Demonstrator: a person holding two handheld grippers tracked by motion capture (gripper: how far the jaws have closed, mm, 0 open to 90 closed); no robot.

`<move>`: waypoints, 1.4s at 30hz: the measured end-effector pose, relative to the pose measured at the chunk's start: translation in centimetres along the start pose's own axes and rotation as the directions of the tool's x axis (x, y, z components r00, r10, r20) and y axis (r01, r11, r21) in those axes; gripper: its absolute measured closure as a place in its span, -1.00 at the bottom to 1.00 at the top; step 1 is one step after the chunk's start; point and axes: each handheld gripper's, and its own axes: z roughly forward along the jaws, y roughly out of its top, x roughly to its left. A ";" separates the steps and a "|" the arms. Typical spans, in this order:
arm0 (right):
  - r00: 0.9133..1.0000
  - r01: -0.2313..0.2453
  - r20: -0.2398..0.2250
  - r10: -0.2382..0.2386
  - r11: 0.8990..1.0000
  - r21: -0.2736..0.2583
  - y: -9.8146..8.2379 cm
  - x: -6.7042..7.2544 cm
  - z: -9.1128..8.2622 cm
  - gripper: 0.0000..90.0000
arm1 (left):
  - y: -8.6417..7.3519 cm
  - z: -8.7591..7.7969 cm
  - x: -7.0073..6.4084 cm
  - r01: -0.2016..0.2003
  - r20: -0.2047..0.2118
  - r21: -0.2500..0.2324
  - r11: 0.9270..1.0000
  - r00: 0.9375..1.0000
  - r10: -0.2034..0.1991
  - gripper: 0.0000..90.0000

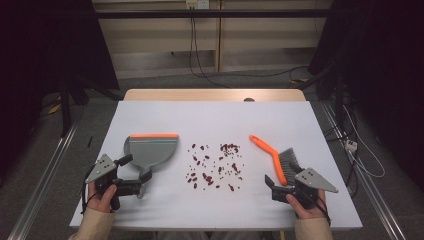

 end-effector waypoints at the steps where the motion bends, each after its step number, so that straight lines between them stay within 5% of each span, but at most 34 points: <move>1: 1.000 0.003 0.004 -0.003 1.000 0.001 0.0 0.0 0.0 -0.91 | 0.0 0.0 0.0 0.002 0.002 0.000 1.000 1.000 -0.002 -0.93; 25: 1.000 0.014 0.004 -0.014 1.000 0.019 1.4 -0.4 0.8 -0.90 | 0.0 -0.2 0.1 0.000 0.007 -0.007 1.000 1.000 0.000 -0.93; 28: 0.999 0.035 0.013 -0.036 0.997 0.063 2.2 -0.5 1.2 -0.88 | 0.0 -0.3 0.1 0.000 0.006 -0.010 1.000 1.000 0.000 -0.93; 34: 1.000 0.006 0.029 -0.010 0.992 0.124 3.7 -1.3 2.8 -0.71 | 0.0 -0.3 0.2 0.008 0.008 -0.011 1.000 1.000 -0.008 -0.93; 42: 0.999 -0.026 0.038 0.017 0.963 0.267 4.6 -3.2 5.7 -0.23 | -0.1 -0.3 0.3 0.015 0.011 -0.011 1.000 1.000 -0.015 -0.93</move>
